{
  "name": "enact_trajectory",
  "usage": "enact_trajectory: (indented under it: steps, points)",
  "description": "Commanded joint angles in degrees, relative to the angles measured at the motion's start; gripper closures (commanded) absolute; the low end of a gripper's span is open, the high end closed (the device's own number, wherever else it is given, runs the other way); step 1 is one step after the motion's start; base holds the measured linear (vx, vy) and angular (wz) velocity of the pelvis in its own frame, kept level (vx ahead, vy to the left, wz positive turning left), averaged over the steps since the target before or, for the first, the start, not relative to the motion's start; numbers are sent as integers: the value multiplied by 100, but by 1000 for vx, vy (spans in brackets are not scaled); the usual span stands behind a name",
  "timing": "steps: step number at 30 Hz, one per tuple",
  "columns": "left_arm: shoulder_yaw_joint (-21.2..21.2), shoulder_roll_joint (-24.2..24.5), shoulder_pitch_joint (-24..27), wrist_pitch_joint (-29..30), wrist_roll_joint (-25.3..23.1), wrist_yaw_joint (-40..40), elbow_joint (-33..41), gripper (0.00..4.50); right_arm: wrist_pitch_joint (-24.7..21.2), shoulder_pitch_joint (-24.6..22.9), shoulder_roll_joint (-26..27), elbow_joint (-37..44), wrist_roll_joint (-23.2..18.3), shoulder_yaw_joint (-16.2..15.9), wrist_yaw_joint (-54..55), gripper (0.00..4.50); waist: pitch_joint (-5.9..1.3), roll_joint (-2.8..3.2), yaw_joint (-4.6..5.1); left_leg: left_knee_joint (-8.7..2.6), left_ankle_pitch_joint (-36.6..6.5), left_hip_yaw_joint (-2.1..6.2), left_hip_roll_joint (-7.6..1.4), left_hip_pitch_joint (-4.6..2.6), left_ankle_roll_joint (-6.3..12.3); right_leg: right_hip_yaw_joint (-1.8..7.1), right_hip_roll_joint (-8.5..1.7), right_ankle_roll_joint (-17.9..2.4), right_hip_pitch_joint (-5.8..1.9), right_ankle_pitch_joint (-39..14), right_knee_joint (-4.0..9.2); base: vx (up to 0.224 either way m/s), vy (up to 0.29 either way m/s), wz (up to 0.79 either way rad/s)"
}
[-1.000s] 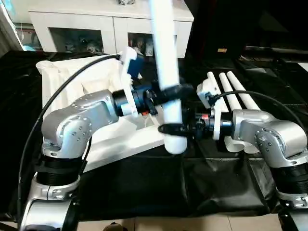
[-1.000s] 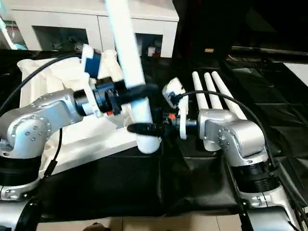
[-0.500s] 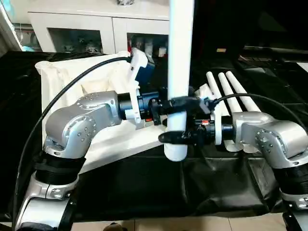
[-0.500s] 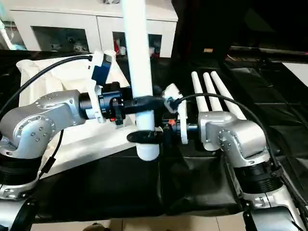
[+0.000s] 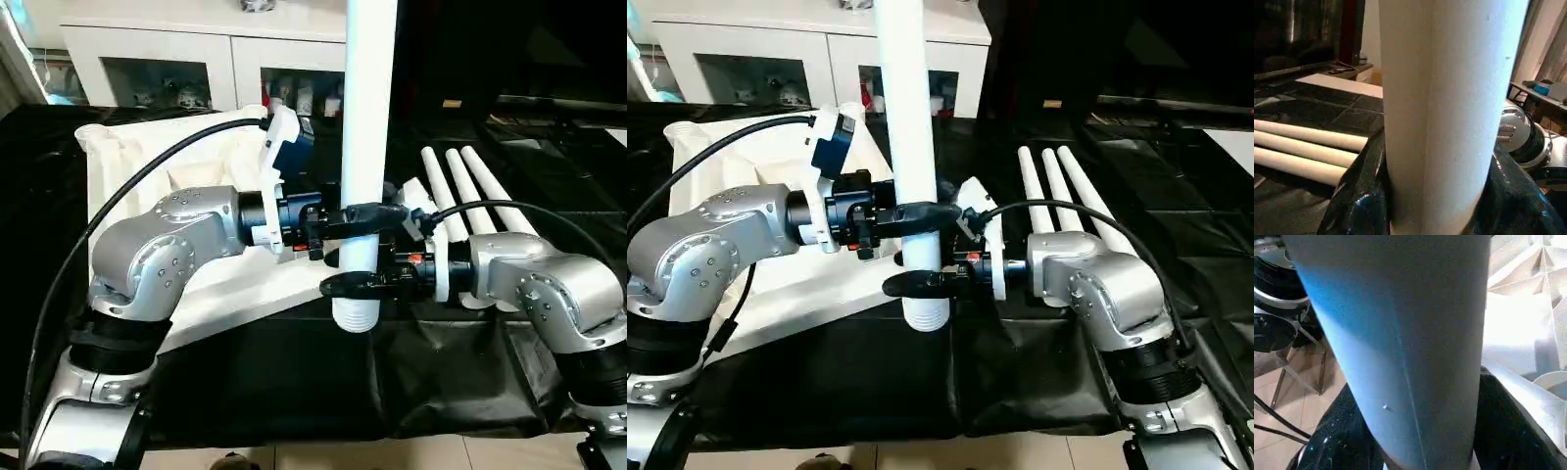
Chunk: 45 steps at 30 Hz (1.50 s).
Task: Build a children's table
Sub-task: Pick table leg
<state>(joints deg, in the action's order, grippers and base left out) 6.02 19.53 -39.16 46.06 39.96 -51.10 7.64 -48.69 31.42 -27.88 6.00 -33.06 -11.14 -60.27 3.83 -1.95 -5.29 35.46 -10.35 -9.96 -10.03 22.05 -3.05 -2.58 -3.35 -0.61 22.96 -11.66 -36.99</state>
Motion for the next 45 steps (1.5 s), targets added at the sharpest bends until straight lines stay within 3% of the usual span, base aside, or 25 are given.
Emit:
enact_trajectory:
  steps: [1, 2, 3, 6, 14, 17, 18, 22, 27, 28, 31, 35, 37, 38, 39, 40, 42, 43, 44, 45]
  points:
    - [-25, 56, -194, -110, -109, 9, -25, 264, 44, -71, -28, 57, 66, -9, 6, 245, -440, 29, -22, -395, -666, 91, -278, -101, -84, 270, -439, -1238, -327, -498, 416, 0, 0, 0]
    - [27, 96, -214, -185, -245, 68, 4, 208, 88, -79, 20, 19, 69, 0, 36, 245, -445, 30, -34, -394, -646, 94, -279, -100, -74, 269, -446, -1245, -329, -463, 413, 0, 0, 0]
    - [-16, 74, -221, -73, -155, 92, 7, 194, 112, -81, 49, -2, 71, 2, 52, 246, -440, 29, -33, -396, -657, 92, -277, -97, -77, 269, -444, -1246, -330, -467, 413, 0, 0, 0]
    - [-110, 52, -197, 68, 46, 45, 53, 191, 171, -85, 136, -50, 65, 7, 112, 246, -439, 45, -35, -396, -691, 93, -276, -101, -94, 266, -445, -1274, -322, -483, 410, 0, 0, 0]
    - [-753, -30, -342, 484, 589, 338, -235, 109, 99, -146, 313, 112, -147, 229, 340, 262, -445, 58, -59, -391, -739, 94, -262, -110, -141, 261, -438, -1325, -329, -438, 405, 0, 0, 0]
    - [-946, -68, -398, 517, 762, 401, -271, 102, 74, -201, 311, 179, -191, 308, 386, 262, -443, 70, -73, -396, -768, 96, -266, -114, -155, 260, -435, -1294, -323, -460, 404, 0, 0, 0]
    - [-975, -74, -405, 508, 787, 407, -269, 73, 72, -212, 309, 187, -195, 318, 393, 262, -446, 71, -79, -397, -765, 95, -267, -119, -161, 262, -438, -1294, -320, -456, 404, 0, 0, 0]
    - [-1237, -164, -452, 464, 997, 514, -293, 62, 73, -268, 309, 223, -218, 372, 449, 262, -450, 63, -112, -391, -724, 94, -267, -112, -155, 264, -441, -1275, -327, -401, 400, 0, 0, 0]
    - [-1626, -202, -343, 343, 1225, 591, -279, 12, 67, -316, 292, 273, -303, 491, 542, 262, -454, 50, -133, -391, -698, 95, -266, -109, -137, 262, -445, -1267, -331, -391, 398, 0, 0, 0]
    - [-1841, -235, -301, 328, 1385, 673, -331, 12, 69, -325, 277, 268, -324, 545, 548, 262, -450, 17, -134, -391, -684, 92, -266, -103, -127, 261, -446, -1267, -332, -394, 388, 0, 0, 0]
    - [-2300, -183, -121, 169, 1561, 808, -344, 0, 85, -336, 267, 216, -327, 705, 626, 262, -440, 14, -136, -393, -697, 91, -263, -101, -113, 260, -448, -1252, -323, -489, 404, 0, 0, 0]
    - [-2435, 21, 84, -69, 1144, 1058, -381, 0, 223, -323, 290, 103, -237, 858, 846, 262, -436, -1, -120, -404, -725, 87, -270, -118, -129, 264, -437, -1089, -301, -689, 422, 0, 0, 0]
    - [-1945, 302, 316, -558, 13, 1435, -489, 0, 441, -315, 378, -48, -29, 932, 1201, 262, -429, -10, -113, -420, -727, 92, -285, -121, -120, 269, -437, -986, -286, -761, 445, 0, 0, 0]
    - [-1653, 389, 425, -844, -543, 1673, -530, 0, 641, -291, 467, -183, 171, 951, 1460, 262, -417, -16, -97, -431, -792, 94, -287, -126, -143, 274, -428, -830, -272, -921, 456, 0, 0, 0]
    - [-1396, 453, 516, -1094, -1013, 1886, -565, 0, 824, -268, 549, -307, 356, 964, 1693, 263, -414, 2, -92, -450, -825, 108, -311, -133, -208, 281, -449, -692, -249, -1086, 478, 0, 0, 0]
    - [-1140, 421, 614, -1408, -1389, 2072, -600, 0, 1075, -201, 740, -573, 523, 1077, 2090, 263, -423, 15, -93, -451, -824, 101, -306, -155, -271, 280, -463, -688, -226, -1133, 489, 0, 0, 0]
    - [-720, 350, 761, -1857, -1832, 2159, -650, 0, 1398, -99, 999, -990, 702, 1261, 2613, 263, -436, 28, -79, -452, -880, 89, -293, -154, -358, 280, -454, -764, -228, -1066, 471, 0, 0, 0]
    - [-656, 351, 777, -1929, -1892, 2144, -661, 0, 1421, -95, 1012, -1022, 723, 1265, 2649, 263, -446, 27, -97, -453, -878, 91, -292, -156, -379, 272, -453, -800, -234, -977, 462, 0, 0, 0]
    - [-74, 442, 878, -2426, -2331, 1835, -783, 0, 1637, -91, 1025, -1255, 964, 1180, 2835, 263, -444, 53, -108, -460, -827, 108, -290, -136, -357, 269, -454, -792, -238, -854, 470, 0, 0, 0]
    - [-21, 454, 885, -2464, -2367, 1797, -795, 0, 1657, -93, 1021, -1271, 989, 1165, 2844, 263, -448, 46, -97, -463, -835, 101, -286, -137, -374, 265, -439, -777, -239, -808, 457, 0, 0, 0]
